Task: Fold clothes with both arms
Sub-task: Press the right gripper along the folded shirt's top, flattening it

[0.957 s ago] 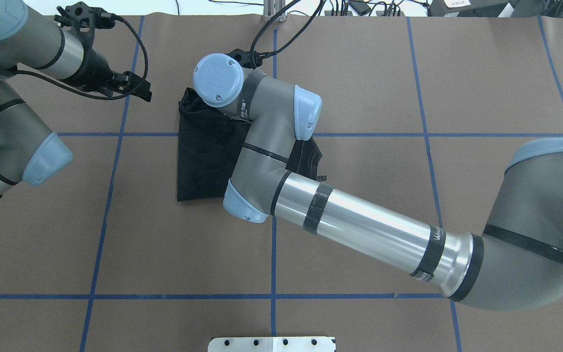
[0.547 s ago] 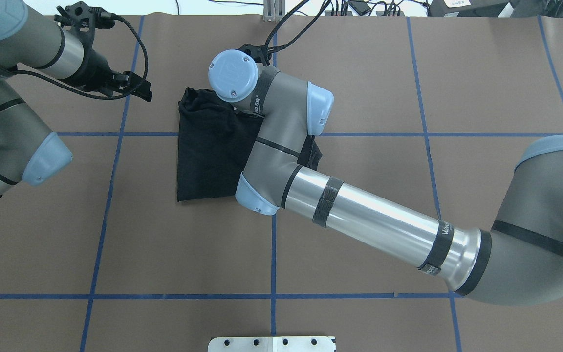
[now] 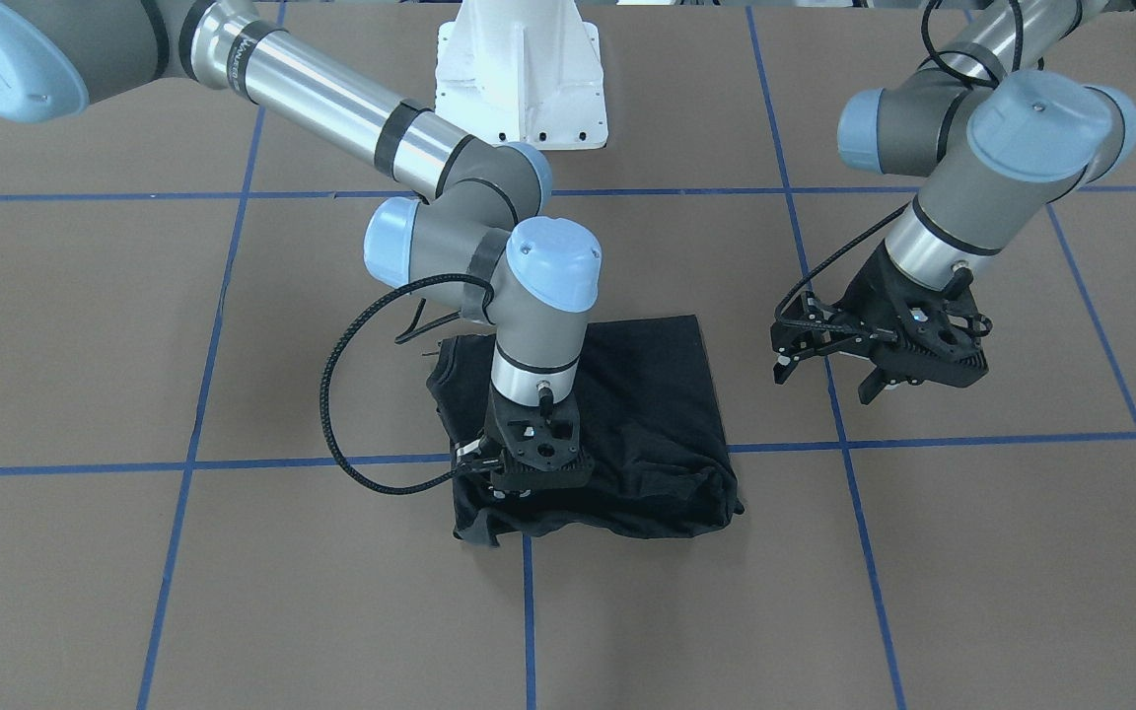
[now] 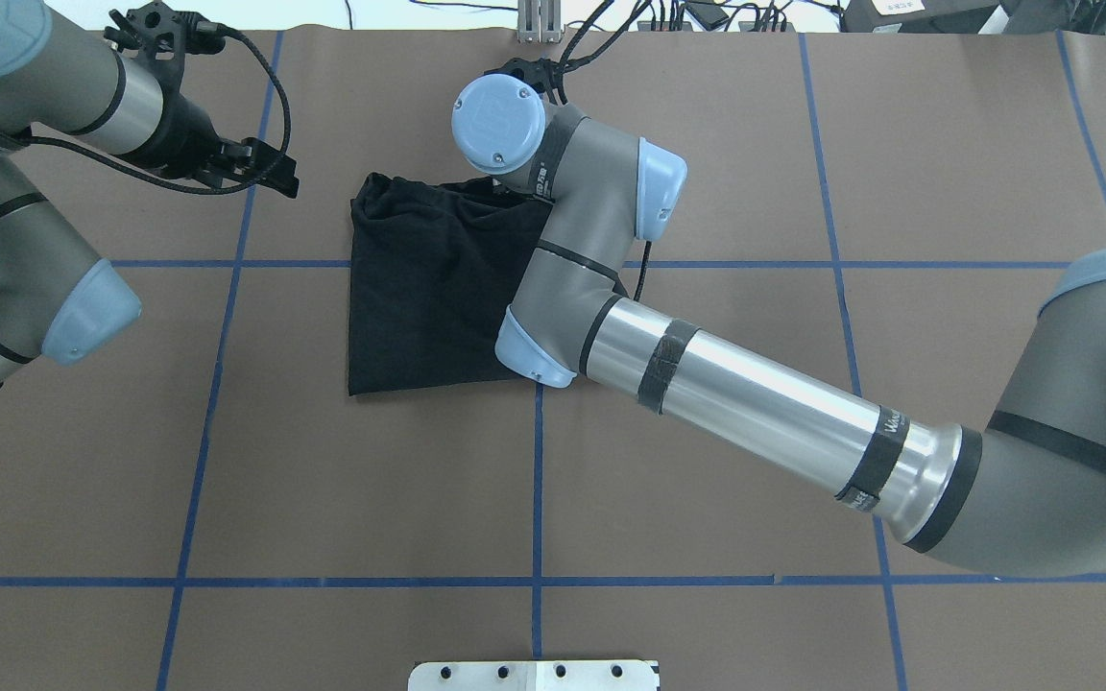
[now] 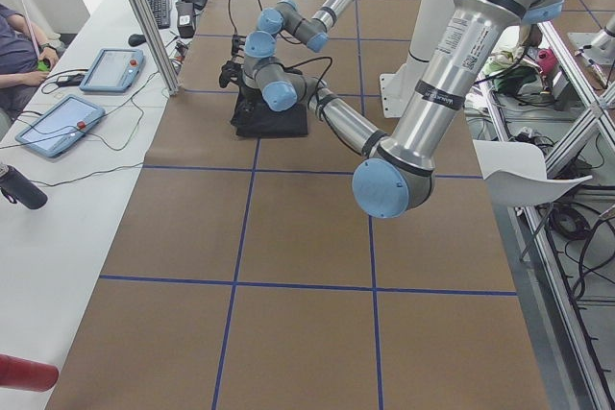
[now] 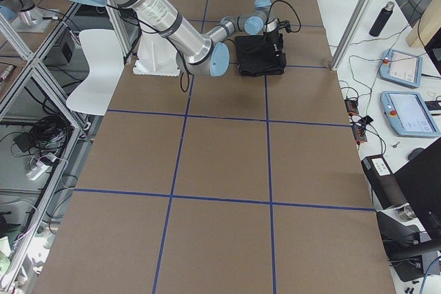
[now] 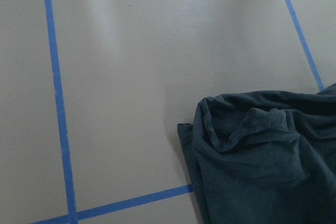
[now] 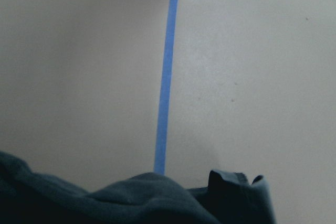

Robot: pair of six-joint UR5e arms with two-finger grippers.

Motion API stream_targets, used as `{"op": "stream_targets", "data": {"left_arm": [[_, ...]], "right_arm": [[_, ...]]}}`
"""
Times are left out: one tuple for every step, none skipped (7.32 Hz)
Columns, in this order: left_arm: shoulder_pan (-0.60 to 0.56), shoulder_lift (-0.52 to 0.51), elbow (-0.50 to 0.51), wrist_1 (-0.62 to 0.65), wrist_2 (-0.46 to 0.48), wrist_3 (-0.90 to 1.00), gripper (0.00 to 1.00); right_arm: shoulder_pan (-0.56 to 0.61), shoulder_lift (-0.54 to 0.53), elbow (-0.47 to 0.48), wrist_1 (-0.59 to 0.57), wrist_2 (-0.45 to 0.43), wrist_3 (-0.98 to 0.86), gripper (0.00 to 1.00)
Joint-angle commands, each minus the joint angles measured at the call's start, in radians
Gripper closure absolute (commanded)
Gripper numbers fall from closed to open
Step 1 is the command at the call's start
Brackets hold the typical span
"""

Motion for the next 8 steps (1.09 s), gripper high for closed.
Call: {"op": "stream_targets", "data": {"left_arm": [[0.000,0.000,-0.001,0.000,0.000,0.000,0.00],[0.000,0.000,-0.009,0.000,0.000,0.000,0.00],[0.000,0.000,-0.009,0.003,0.000,0.000,0.00],[0.000,0.000,-0.011,0.003,0.000,0.000,0.00],[0.000,0.000,-0.009,0.003,0.000,0.001,0.00],[0.000,0.000,-0.011,0.003,0.000,0.001,0.00],[0.000,0.017,-0.015,0.003,0.000,0.003,0.00],[0.000,0.021,-0.021,0.005,0.000,0.005,0.00]], "right_arm": [[0.025,0.006,-0.138,0.200,-0.010,-0.019,1.00],[0.032,0.008,-0.163,0.263,-0.008,-0.018,1.00],[0.042,0.024,-0.163,0.263,0.010,-0.016,1.00],[0.054,0.031,-0.162,0.261,0.071,-0.012,0.90],[0.072,0.031,-0.157,0.252,0.150,-0.007,0.26],[0.084,0.031,-0.157,0.228,0.192,-0.007,0.01],[0.119,0.031,-0.130,0.147,0.284,-0.009,0.01],[0.150,0.015,-0.049,0.038,0.367,-0.021,0.01]]}}
